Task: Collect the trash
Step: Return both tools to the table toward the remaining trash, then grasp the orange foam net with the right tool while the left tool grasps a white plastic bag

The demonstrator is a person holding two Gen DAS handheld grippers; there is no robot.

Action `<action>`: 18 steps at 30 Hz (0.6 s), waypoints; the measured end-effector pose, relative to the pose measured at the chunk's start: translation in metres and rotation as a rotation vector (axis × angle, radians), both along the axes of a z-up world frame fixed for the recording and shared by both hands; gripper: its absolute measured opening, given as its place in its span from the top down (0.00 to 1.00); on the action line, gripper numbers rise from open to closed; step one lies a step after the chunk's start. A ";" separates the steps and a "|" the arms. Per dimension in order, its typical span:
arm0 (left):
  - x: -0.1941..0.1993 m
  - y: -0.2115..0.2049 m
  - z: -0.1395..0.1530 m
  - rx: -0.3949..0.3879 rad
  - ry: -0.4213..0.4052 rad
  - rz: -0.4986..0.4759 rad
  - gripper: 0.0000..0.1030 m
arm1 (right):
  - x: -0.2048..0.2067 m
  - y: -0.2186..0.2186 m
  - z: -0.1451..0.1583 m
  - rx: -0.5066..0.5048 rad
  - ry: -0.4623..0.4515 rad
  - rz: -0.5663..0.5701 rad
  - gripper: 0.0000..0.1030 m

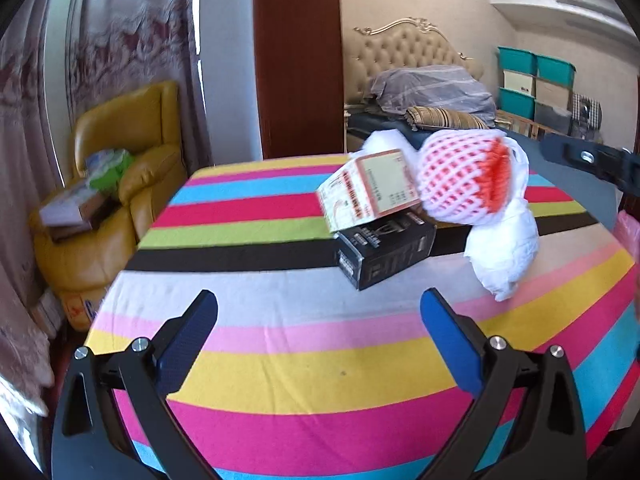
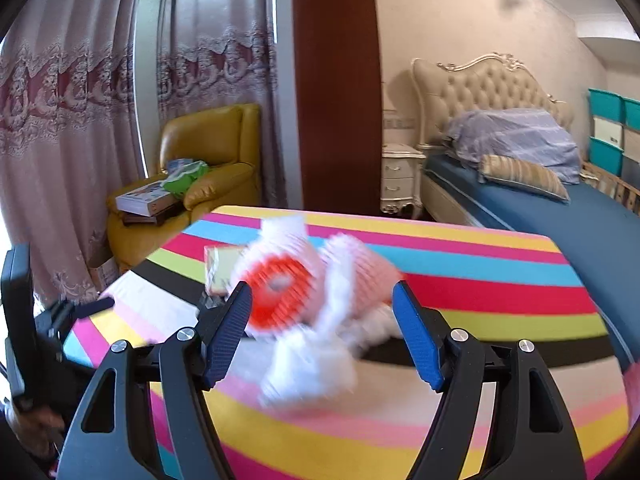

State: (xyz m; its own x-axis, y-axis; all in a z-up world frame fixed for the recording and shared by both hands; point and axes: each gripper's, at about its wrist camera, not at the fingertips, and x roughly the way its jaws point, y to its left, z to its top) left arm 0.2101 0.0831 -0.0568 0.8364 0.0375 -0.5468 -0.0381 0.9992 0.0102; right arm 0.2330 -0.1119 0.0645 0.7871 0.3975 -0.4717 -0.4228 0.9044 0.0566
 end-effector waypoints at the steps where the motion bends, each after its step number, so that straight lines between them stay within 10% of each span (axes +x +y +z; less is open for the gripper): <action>1: -0.001 0.006 0.001 -0.020 -0.006 0.005 0.05 | 0.005 0.007 0.001 0.002 0.004 0.006 0.33; 12: -0.008 0.023 0.008 -0.099 -0.012 0.052 0.05 | 0.060 0.060 -0.009 -0.075 0.067 0.013 0.26; 18: -0.014 0.014 0.008 -0.110 -0.002 0.050 0.05 | 0.045 0.042 -0.038 -0.096 0.131 0.031 0.61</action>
